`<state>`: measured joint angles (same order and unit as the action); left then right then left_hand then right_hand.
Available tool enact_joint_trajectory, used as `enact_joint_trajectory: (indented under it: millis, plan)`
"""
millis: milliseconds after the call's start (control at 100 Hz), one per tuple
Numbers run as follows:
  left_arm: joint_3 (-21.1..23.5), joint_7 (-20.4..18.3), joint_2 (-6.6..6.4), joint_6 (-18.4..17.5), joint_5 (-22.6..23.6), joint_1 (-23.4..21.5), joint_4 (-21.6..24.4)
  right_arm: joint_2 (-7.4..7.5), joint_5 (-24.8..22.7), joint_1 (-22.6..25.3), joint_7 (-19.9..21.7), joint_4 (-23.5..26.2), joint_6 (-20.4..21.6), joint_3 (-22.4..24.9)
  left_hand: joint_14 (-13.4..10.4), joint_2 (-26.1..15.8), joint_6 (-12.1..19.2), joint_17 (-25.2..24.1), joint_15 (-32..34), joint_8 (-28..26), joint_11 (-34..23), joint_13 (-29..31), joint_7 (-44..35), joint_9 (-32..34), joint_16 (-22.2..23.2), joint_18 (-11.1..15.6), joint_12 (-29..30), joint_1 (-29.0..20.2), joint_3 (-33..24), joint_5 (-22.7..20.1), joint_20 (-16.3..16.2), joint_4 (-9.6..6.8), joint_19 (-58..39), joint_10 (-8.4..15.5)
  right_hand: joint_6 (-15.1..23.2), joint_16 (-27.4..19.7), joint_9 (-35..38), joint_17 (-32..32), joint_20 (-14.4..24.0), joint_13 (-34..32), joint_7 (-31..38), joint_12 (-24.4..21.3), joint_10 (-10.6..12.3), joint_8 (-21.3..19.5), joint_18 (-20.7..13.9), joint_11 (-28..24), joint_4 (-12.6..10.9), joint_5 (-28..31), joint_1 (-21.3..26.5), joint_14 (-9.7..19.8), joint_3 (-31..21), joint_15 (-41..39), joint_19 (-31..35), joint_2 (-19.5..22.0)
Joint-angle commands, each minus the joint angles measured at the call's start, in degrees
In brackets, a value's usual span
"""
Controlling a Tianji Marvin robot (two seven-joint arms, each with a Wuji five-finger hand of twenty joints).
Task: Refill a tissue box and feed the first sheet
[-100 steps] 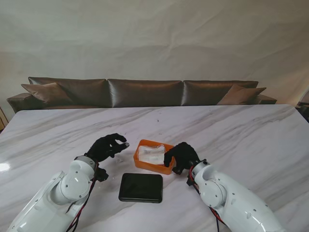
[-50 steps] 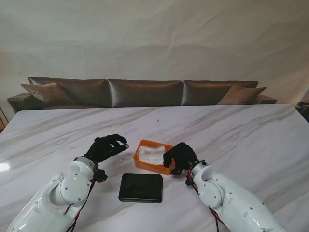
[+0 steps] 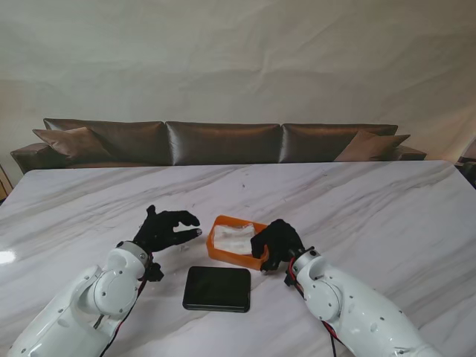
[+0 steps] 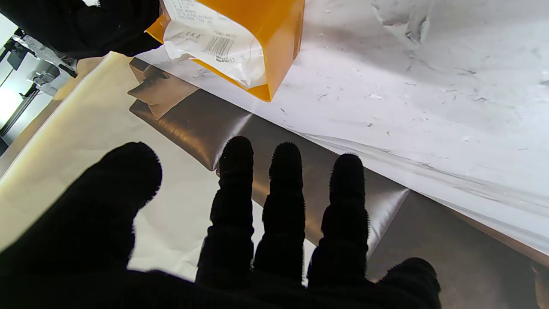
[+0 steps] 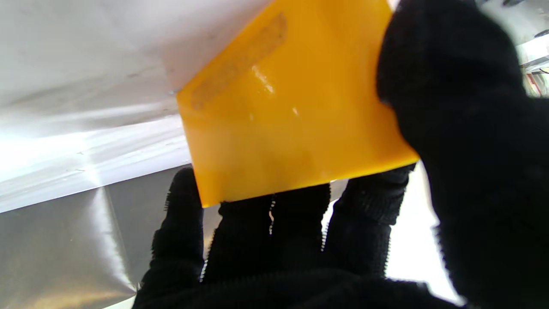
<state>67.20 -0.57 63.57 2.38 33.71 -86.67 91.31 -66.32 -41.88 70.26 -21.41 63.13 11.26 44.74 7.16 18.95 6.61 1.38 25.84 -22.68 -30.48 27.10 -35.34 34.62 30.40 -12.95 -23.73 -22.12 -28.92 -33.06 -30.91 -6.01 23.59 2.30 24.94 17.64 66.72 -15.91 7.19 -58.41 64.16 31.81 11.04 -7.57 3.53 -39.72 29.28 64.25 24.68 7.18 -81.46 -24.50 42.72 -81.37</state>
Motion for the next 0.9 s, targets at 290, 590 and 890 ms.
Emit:
enact_joint_trajectory:
  millis: [290, 590, 890]
  plan:
    - [1.11, 0.37, -0.06, -0.65, 0.23, -1.06, 0.01, -0.71, -0.46, -1.92, -1.21, -4.48, 1.46, -3.20, -1.82, 1.39, 2.49, -1.54, 0.32, 0.24, -0.56, -0.61, -0.55, -0.74, -0.15, -1.07, 0.68, 1.53, -2.43, -1.63, 0.90, 1.97, -80.33, 2.04, 0.62, -1.86, -0.60, 0.31, 1.28, 1.42, -8.02, -3.99, 2.41, 0.26, 0.05, 4.74, -9.30, 0.01, -4.93, 1.15, -2.47, 3.66, 2.25, -3.64]
    - [1.88, 0.73, -0.10, -0.75, 1.00, -1.66, 0.16, 0.06, -2.66, -3.59, -0.28, -5.43, 1.44, -5.49, -2.05, 1.63, 2.40, -1.02, 2.57, 0.05, -1.49, 1.61, -1.00, 0.82, 1.27, -1.46, 0.27, 1.71, -3.34, -2.39, 0.87, 2.22, -80.60, 2.00, 1.20, -3.44, 0.76, 1.12, -0.14, 2.21, -11.12, -6.23, 3.22, -4.39, -0.06, 6.26, -13.22, 0.13, -2.11, 1.99, -2.84, 3.62, -0.38, -3.65]
    - [2.40, 0.74, -0.15, -0.67, 1.39, -2.11, 0.51, -0.60, -3.27, -5.48, -3.39, -8.57, 0.93, -8.41, -2.13, 1.88, 2.43, -0.56, 4.68, -0.05, -2.33, 3.10, -1.24, 1.91, 2.87, -1.71, -0.31, 1.75, -4.05, -2.81, 0.90, 2.46, -80.97, 2.01, 4.77, 3.17, 6.69, -3.45, 4.50, -5.92, 2.35, 1.36, 1.45, -0.81, -3.26, 0.29, 1.05, 2.64, 1.85, 0.35, 1.25, -5.60, 8.62, -3.66]
